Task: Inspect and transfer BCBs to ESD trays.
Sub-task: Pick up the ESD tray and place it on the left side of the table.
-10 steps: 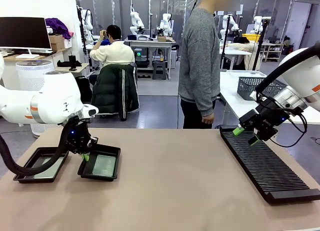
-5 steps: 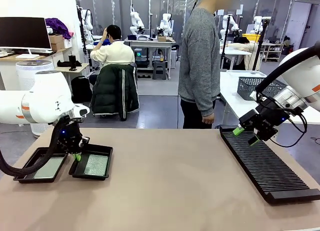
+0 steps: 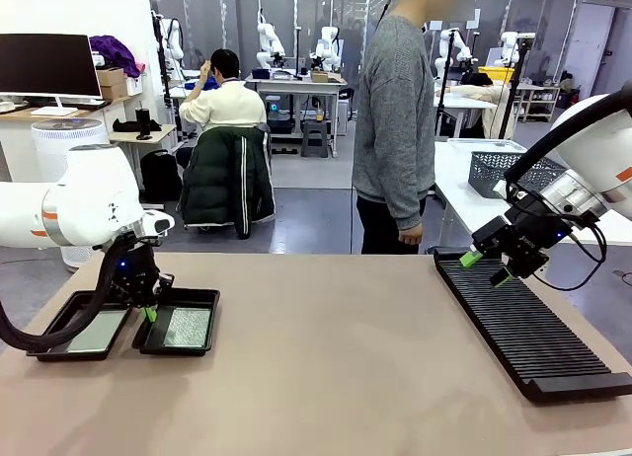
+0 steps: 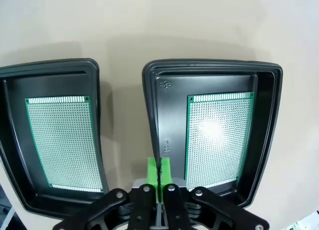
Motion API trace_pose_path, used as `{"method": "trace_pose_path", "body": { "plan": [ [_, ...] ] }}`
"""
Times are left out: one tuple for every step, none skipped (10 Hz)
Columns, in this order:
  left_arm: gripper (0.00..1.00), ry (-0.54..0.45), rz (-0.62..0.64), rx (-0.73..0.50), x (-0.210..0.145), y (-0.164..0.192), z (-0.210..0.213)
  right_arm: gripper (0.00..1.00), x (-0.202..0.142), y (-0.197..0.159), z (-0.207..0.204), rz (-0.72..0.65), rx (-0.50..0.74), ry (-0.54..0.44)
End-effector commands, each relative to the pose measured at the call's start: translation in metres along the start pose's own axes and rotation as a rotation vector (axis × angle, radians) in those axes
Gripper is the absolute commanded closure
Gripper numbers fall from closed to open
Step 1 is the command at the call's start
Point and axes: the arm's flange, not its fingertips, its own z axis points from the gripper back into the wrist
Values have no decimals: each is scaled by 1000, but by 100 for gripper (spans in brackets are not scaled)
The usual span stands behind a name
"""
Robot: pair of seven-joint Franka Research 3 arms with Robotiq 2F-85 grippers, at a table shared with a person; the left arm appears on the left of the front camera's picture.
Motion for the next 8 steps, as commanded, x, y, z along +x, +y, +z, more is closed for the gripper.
{"method": "trace_pose_path", "body": {
  "plan": [
    [97,-7,-1,-2,-1,0,4,0,-1,1,0,-6,-9,0],
    [97,-7,-1,-2,-1,0,4,0,-1,1,0,-6,-9,0],
    [97,-7,-1,-2,-1,0,4,0,-1,1,0,-6,-9,0],
    [52,-3,0,0,0,0,1,0,-1,1,0,-6,-9,0],
    [46,-8,-3,4,-1,0,1,0,-1,1,0,-6,-9,0],
    [0,-12,-3,2,-2,0,2,0,-1,1,0,-6,-9,0],
    [0,-13,2,4,-3,1,3,0,-1,1,0,-6,-9,0],
    [0,-12,0,7,-4,0,5,0,-1,1,0,-6,-9,0]
  ]
}}
